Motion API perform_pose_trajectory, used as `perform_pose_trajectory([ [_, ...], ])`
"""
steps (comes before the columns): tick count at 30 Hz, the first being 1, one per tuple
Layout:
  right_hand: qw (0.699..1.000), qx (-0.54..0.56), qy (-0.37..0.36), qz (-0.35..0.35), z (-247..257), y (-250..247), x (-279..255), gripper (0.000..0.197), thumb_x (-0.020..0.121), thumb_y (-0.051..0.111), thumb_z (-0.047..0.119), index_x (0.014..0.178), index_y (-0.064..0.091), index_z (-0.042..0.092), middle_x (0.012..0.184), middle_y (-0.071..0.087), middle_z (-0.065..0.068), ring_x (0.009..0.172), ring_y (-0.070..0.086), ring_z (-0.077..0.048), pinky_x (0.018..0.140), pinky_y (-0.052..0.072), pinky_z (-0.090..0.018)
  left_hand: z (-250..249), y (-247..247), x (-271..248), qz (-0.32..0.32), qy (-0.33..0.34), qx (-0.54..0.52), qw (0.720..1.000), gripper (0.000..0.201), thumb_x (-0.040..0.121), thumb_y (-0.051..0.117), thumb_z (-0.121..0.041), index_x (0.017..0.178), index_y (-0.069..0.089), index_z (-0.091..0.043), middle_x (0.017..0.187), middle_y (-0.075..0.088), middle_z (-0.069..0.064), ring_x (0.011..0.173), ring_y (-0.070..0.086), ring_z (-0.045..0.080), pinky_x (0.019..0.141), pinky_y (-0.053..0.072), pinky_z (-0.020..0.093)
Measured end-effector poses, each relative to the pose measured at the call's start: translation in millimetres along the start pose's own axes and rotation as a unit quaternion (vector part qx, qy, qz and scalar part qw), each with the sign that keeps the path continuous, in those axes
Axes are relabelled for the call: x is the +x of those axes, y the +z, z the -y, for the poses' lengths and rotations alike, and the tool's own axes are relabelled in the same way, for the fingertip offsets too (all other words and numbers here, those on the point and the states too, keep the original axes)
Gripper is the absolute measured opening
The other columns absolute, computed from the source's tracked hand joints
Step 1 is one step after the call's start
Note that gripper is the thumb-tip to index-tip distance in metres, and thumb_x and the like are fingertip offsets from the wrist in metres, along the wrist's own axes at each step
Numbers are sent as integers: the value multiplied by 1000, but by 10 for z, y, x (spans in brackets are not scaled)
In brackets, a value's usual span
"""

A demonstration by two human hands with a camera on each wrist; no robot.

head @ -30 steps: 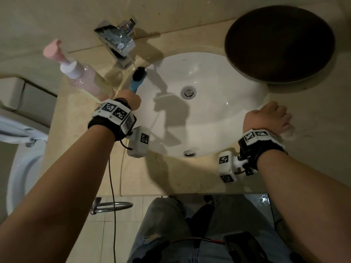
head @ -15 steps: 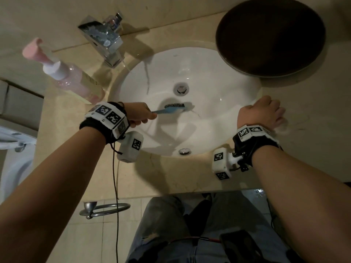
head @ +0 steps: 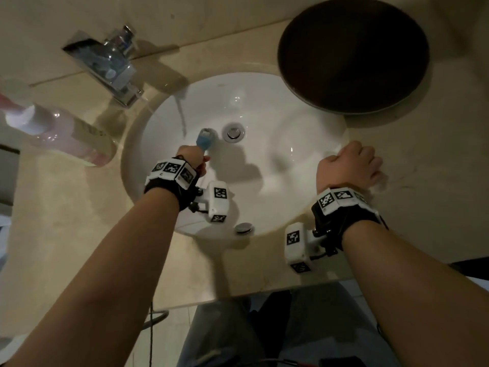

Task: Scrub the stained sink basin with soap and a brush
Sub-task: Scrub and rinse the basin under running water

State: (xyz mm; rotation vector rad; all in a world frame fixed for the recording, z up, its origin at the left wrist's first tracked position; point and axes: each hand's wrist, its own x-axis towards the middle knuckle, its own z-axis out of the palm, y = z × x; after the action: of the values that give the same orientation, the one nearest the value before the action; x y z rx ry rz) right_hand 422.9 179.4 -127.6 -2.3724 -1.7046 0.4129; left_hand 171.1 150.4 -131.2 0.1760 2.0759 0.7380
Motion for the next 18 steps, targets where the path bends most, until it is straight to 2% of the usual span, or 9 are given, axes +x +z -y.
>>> perform_pose_trajectory([
  [2,1000,-6,4,1,4,2,0,29,84,45,14,110,51,5,121,49,-16,116,41,-33,94,29,-41,-12,103,86,4,-18,-92,996,29,96,35,-5,69,46,-4,54,54,8,19,31,9,35,27,4],
  [4,1000,-18,4,0,-5,7,-1,28,84,45,16,110,51,6,120,49,-16,115,41,-33,94,31,-41,-33,205,156,29,-28,-137,990,30,96,30,-4,70,46,-7,48,53,5,18,29,7,32,24,3],
  [8,1000,-24,0,-14,-17,38,-2,26,83,46,16,106,52,6,117,50,-15,113,43,-32,94,31,-41,-92,419,194,112,-37,-120,986,34,96,22,-4,67,39,-8,25,38,-4,17,22,4,25,14,6],
  [11,1000,-23,4,-15,-11,34,-6,25,83,45,14,105,52,7,117,50,-14,113,42,-31,92,28,-39,-144,443,184,147,-55,-92,983,35,97,22,-9,66,37,-8,23,35,-4,17,20,4,24,12,9],
  [15,1000,-26,5,-14,-5,19,-6,23,83,45,14,104,52,7,115,50,-15,112,42,-32,92,28,-40,-212,209,232,173,-72,-46,981,34,97,24,-11,65,36,-12,22,30,1,17,17,4,24,11,11],
  [18,999,-34,5,-10,10,8,-17,23,83,46,15,104,51,6,116,50,-16,112,42,-32,92,29,-40,-189,48,305,141,-57,-95,984,32,96,22,-10,67,35,-12,29,35,-6,19,17,3,23,10,14],
])
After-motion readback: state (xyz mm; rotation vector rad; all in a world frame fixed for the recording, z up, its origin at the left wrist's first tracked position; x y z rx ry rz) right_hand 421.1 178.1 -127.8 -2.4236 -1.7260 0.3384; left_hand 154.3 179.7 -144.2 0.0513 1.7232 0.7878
